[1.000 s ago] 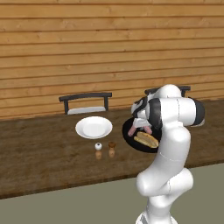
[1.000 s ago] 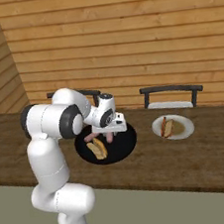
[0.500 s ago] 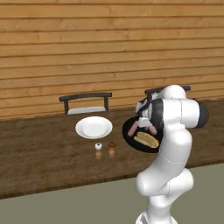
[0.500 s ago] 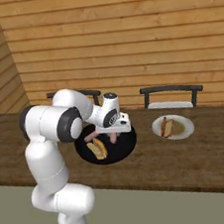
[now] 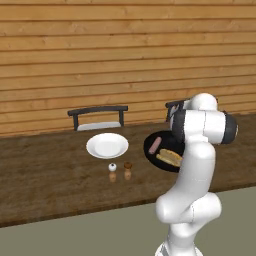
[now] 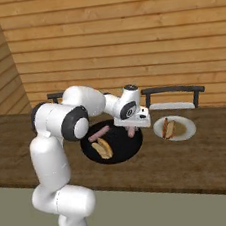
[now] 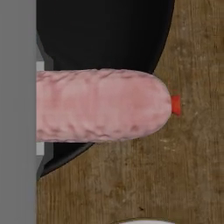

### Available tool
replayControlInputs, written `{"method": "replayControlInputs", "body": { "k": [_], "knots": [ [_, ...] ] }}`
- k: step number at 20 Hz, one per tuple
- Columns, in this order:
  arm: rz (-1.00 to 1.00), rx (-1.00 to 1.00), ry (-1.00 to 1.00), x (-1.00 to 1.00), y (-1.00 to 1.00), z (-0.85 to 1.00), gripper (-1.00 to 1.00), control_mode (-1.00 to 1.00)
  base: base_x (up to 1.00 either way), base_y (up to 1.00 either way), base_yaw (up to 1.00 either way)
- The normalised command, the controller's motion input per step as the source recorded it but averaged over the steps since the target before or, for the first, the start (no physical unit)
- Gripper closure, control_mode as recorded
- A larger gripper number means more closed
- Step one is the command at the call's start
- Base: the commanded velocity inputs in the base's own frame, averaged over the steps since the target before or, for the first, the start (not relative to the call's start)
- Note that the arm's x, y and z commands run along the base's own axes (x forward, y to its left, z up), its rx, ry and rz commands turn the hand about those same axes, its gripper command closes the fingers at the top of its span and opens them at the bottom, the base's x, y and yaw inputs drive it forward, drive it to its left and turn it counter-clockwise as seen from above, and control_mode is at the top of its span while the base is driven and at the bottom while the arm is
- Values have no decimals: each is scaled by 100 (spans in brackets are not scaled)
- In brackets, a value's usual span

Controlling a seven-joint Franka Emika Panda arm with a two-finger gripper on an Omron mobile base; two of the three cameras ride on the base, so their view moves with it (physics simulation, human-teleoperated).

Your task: Place one bun and one sausage from the bowl on each plate.

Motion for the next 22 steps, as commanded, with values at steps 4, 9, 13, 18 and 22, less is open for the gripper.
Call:
{"method": "replayControlInputs", "body": {
  "k": [4,9,13,18,22],
  "knots": [
    [-10,0,10,29,-60,-2,100,-100,0,0,0],
    [0,0,3,-36,-37,5,100,-100,0,0,0],
    [0,0,0,-51,-20,9,100,-100,0,0,0],
    [0,1,-1,22,-28,0,100,-100,0,0,0],
    [0,3,0,66,-44,0,100,-100,0,0,0]
  ]
}}
